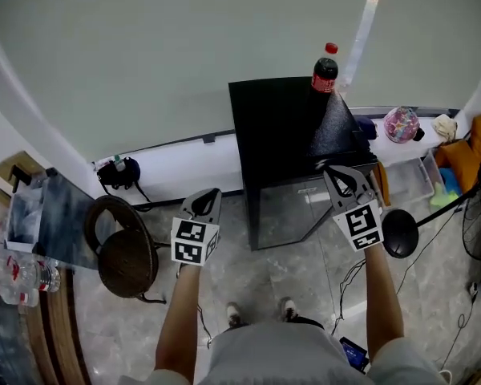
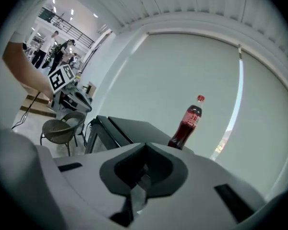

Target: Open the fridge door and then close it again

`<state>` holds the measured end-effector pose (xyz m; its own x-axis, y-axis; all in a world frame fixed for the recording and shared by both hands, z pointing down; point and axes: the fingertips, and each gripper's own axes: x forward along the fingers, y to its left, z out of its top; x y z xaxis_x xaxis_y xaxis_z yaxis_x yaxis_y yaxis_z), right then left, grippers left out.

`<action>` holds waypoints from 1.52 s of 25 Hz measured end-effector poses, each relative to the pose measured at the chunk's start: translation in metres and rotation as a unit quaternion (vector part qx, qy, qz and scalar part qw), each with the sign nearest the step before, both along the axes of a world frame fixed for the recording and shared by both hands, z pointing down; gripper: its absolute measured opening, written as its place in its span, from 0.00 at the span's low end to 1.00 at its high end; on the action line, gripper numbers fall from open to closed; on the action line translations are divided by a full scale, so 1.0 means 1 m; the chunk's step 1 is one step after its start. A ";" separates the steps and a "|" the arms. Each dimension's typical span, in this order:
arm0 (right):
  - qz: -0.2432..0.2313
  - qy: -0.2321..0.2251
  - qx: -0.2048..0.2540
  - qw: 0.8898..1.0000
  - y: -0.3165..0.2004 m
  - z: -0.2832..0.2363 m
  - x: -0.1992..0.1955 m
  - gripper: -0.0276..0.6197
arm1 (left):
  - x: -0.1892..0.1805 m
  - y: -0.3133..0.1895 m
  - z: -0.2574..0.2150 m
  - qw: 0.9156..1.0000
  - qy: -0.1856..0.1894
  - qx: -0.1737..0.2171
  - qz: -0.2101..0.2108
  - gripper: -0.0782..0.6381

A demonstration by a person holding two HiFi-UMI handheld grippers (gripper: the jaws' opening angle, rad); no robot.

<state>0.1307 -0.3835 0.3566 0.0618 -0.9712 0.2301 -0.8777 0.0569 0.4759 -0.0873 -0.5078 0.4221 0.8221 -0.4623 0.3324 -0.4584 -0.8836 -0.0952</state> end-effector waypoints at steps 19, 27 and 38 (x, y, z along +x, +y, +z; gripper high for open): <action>-0.003 -0.076 0.087 0.993 0.016 -0.068 -0.014 0.04 | -0.003 0.026 -0.160 0.985 0.067 0.158 0.027 0.12; -0.028 -0.066 0.109 0.992 0.022 -0.091 -0.037 0.04 | -0.008 0.044 -0.175 0.983 0.079 0.160 0.036 0.12; -0.027 -0.044 0.097 0.994 0.028 -0.097 -0.045 0.04 | -0.016 0.052 -0.183 0.983 0.076 0.167 0.030 0.12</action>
